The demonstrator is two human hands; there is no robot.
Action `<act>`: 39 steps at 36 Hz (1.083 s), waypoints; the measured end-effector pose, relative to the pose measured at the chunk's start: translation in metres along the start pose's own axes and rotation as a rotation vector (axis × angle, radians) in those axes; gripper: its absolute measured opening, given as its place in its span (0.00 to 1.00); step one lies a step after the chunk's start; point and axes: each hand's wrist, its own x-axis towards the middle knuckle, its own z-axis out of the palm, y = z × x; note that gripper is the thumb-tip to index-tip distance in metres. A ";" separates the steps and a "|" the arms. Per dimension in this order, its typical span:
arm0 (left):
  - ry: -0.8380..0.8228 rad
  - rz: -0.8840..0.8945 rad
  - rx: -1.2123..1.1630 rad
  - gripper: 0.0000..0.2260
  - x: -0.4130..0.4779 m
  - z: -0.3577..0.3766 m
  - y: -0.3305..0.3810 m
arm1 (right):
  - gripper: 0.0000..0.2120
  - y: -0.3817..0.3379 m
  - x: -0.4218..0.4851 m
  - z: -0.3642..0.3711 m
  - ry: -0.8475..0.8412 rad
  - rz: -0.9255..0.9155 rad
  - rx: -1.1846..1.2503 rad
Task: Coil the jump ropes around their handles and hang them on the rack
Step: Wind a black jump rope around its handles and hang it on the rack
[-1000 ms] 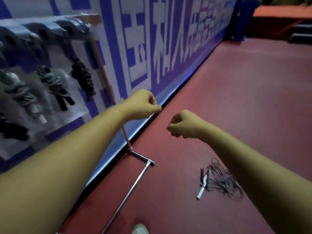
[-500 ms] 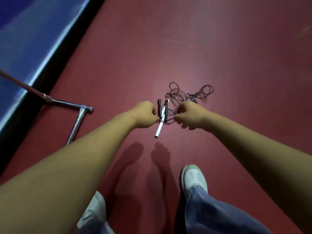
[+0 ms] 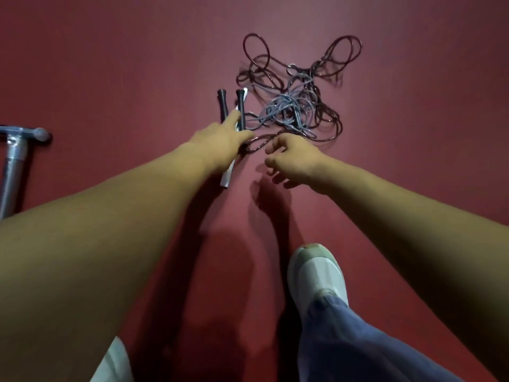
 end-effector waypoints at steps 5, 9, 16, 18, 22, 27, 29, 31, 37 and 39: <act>0.053 0.127 0.195 0.10 0.021 0.020 0.002 | 0.07 0.019 0.011 0.005 -0.028 0.047 0.108; 0.108 0.174 0.246 0.05 0.026 0.028 0.001 | 0.08 0.026 0.011 0.008 -0.045 0.072 0.193; 0.139 0.138 0.310 0.07 0.024 0.021 0.006 | 0.02 0.032 0.004 0.013 -0.059 0.104 0.233; 0.137 0.097 0.302 0.08 0.021 0.013 0.009 | 0.03 0.028 0.001 0.016 -0.066 0.107 0.238; 0.178 -0.048 0.188 0.09 0.008 -0.012 0.020 | 0.06 0.008 -0.009 0.015 -0.083 0.085 0.269; 0.181 -0.253 -0.226 0.07 -0.029 -0.060 0.033 | 0.06 -0.041 -0.042 -0.001 -0.099 0.027 0.296; 0.133 -0.318 -0.407 0.07 -0.053 -0.083 0.041 | 0.03 -0.061 -0.062 -0.008 -0.121 -0.015 0.255; 0.132 -0.359 -0.662 0.08 -0.082 -0.106 0.050 | 0.04 -0.078 -0.089 -0.016 -0.139 -0.062 0.195; 0.217 -0.451 -1.079 0.11 -0.175 -0.164 0.073 | 0.22 -0.123 -0.175 -0.028 -0.150 -0.178 0.062; 0.272 -0.462 -1.195 0.10 -0.209 -0.182 0.083 | 0.25 -0.139 -0.204 -0.029 -0.164 -0.189 -0.009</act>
